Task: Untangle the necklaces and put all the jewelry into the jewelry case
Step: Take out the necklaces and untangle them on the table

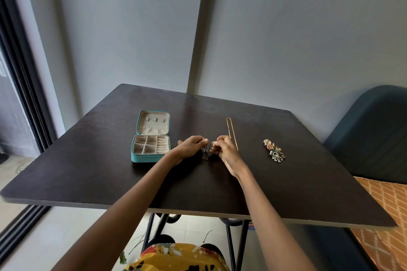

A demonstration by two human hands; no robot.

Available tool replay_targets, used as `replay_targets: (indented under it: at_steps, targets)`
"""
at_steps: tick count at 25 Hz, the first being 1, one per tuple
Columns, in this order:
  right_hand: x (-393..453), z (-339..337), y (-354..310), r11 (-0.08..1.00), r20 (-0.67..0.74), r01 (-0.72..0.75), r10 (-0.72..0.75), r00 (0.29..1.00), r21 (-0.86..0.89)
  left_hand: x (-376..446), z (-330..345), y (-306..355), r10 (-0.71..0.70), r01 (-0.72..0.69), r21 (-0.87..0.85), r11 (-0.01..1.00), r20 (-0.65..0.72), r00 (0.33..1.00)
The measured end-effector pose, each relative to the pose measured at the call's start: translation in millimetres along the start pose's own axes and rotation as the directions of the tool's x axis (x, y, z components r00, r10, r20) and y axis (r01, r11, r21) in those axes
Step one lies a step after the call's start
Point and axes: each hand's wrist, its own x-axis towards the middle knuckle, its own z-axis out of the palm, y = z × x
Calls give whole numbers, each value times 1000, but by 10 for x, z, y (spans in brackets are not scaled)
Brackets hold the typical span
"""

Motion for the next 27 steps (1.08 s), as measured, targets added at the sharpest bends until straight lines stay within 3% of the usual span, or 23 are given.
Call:
replay_targets:
  at_steps: [5,10,14,20,27]
  targets:
    - [-3,-8,6,1000,35,4,-6,999,29,-33,15,28,1,-1,14,1000,-15,1000]
    - [2,-35,-23,1000,110,-11,10,994,3,19,3,-16,47,-49,-215,975,-16,999]
    - [-4,-39,-28,978,155,53,-22,988,-200,-41,10,93,74,-108,-395,912,-101,992]
    - [-38,2,5,970,66,92,-79,995,-227,-50,29,103,68,-170,-495,852,-218,974]
    - [-115,-63,-18,995,14,101,-102,995,23,-17,40,184,111,-235,-466,853,-278,954]
